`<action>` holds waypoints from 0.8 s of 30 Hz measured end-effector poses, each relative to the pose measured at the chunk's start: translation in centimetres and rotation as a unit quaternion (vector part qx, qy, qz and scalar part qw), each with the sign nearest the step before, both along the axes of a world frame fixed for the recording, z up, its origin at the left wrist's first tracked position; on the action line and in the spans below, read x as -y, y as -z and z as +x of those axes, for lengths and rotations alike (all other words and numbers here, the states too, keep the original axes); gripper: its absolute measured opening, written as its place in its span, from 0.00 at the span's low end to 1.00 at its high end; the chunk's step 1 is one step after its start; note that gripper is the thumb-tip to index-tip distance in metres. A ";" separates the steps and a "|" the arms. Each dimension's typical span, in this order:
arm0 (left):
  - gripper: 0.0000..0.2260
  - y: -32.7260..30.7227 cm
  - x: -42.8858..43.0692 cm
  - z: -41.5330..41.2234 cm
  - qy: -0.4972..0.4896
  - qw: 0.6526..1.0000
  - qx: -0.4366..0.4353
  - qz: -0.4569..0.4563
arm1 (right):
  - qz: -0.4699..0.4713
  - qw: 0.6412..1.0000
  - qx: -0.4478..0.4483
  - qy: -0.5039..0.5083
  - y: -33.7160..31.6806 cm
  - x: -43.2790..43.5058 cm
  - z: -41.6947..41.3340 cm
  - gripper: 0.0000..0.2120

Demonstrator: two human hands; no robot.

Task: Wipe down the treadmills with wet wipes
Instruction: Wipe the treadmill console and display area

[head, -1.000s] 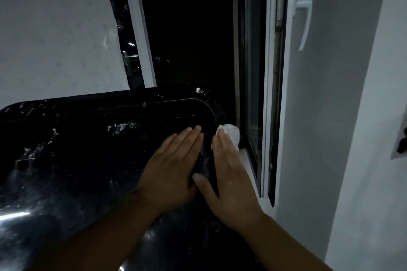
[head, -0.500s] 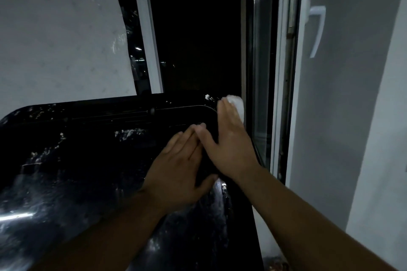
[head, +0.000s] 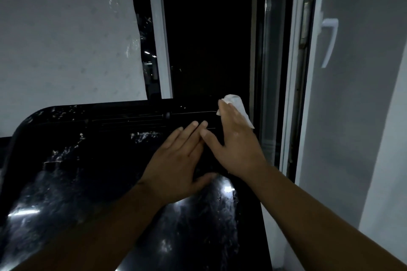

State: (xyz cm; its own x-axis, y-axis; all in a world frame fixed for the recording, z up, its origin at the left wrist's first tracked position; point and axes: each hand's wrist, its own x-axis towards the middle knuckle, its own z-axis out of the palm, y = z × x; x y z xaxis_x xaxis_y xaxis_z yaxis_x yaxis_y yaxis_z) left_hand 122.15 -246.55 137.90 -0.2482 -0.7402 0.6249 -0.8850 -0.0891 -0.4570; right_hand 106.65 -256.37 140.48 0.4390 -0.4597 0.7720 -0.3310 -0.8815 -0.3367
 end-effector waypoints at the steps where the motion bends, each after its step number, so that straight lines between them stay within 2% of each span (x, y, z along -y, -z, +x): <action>1: 0.40 -0.3 -0.2 0.0 -0.011 1.000 0.016 -0.009 | 0.000 1.000 -0.001 -0.005 0.0 0.4 -0.5 0.35; 3: 0.41 -1.1 -0.7 0.3 -0.041 0.998 0.030 -0.032 | 0.013 1.000 0.018 -0.013 -0.9 1.1 -0.8 0.31; 6: 0.42 -2.5 -1.1 1.8 -0.094 0.994 -0.001 -0.047 | 0.080 0.996 0.033 -0.021 -2.9 1.0 0.1 0.25; 10: 0.42 -3.3 -1.4 3.2 -0.095 0.995 -0.017 -0.024 | 0.037 0.999 -0.033 0.021 -2.5 0.7 1.0 0.31; 15: 0.42 -3.7 -1.7 3.6 -0.070 0.997 -0.017 -0.019 | 0.002 0.997 -0.031 0.068 -2.4 0.2 1.5 0.35; 20: 0.40 -5.1 -2.2 4.2 -0.030 0.998 -0.045 -0.029 | 0.037 0.995 -0.040 0.080 -2.8 -0.3 2.1 0.42; 22: 0.41 -5.3 -2.1 4.7 -0.064 0.996 -0.056 -0.041 | 0.024 0.996 -0.020 0.086 -3.5 -0.2 2.9 0.40; 24: 0.42 -5.2 -1.9 5.0 -0.085 0.993 -0.078 -0.032 | -0.014 0.997 -0.044 0.062 -4.0 -1.1 4.3 0.37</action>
State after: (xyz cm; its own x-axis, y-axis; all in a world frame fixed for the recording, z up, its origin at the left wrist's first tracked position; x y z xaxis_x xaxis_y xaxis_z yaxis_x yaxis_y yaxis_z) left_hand 127.16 -244.70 143.11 -0.0201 -0.7205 0.6931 -0.9139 -0.2679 -0.3050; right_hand 110.97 -255.27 144.48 0.4460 -0.4932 0.7469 -0.4656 -0.8405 -0.2770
